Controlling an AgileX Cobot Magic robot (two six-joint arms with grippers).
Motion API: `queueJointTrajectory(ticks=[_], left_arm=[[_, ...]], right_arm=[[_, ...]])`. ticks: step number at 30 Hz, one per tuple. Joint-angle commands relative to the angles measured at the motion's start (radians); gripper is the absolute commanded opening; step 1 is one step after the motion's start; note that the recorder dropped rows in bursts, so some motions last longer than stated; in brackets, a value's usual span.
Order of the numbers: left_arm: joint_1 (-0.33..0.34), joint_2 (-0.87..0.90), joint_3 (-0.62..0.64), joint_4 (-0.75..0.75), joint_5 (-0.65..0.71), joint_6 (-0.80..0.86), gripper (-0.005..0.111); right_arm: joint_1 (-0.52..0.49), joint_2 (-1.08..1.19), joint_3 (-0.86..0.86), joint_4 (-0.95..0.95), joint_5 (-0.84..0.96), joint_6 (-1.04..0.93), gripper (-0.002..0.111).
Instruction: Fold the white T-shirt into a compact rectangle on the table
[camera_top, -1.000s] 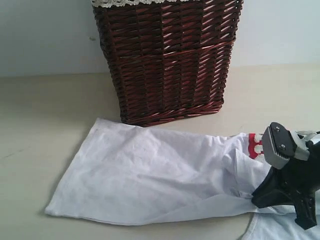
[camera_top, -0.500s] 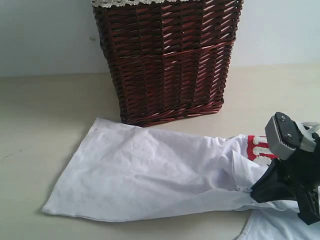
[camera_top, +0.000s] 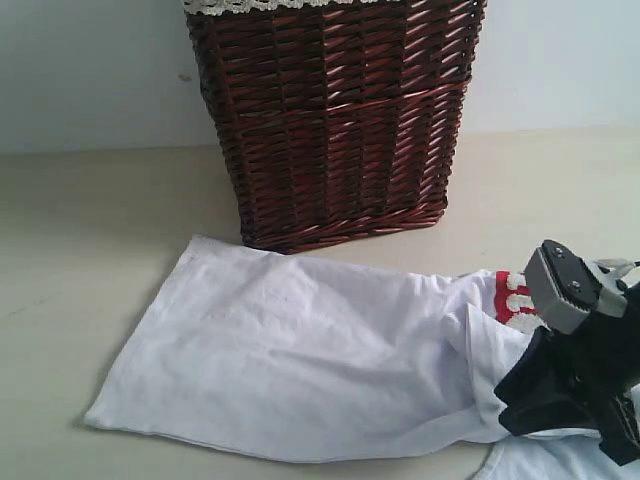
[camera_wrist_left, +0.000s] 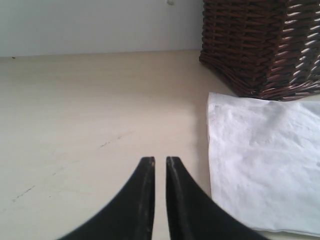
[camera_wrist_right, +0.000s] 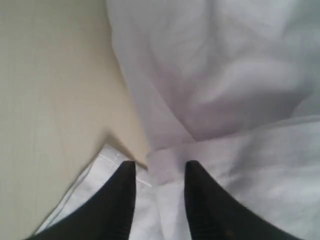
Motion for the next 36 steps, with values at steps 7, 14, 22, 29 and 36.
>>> queueJointTrajectory(ticks=[7,14,22,29,36], left_arm=[[-0.002,-0.007,0.0,-0.001,-0.005,0.001,0.011],[-0.002,-0.007,0.0,-0.001,-0.005,0.001,0.011],[-0.002,-0.007,0.0,-0.001,-0.005,0.001,0.011],[-0.002,-0.007,0.0,-0.001,-0.005,0.001,0.011],[-0.002,-0.007,0.0,-0.001,-0.005,0.001,0.011]], right_arm=[[0.045,0.029,0.003,-0.008,-0.092,-0.104,0.043],[0.097,0.051,0.003,-0.005,-0.165,-0.076,0.023],[0.097,0.051,0.003,-0.005,-0.097,-0.075,0.001],[0.097,0.051,0.003,-0.002,-0.06,-0.024,0.001],[0.097,0.047,0.003,-0.002,-0.023,0.015,0.001]])
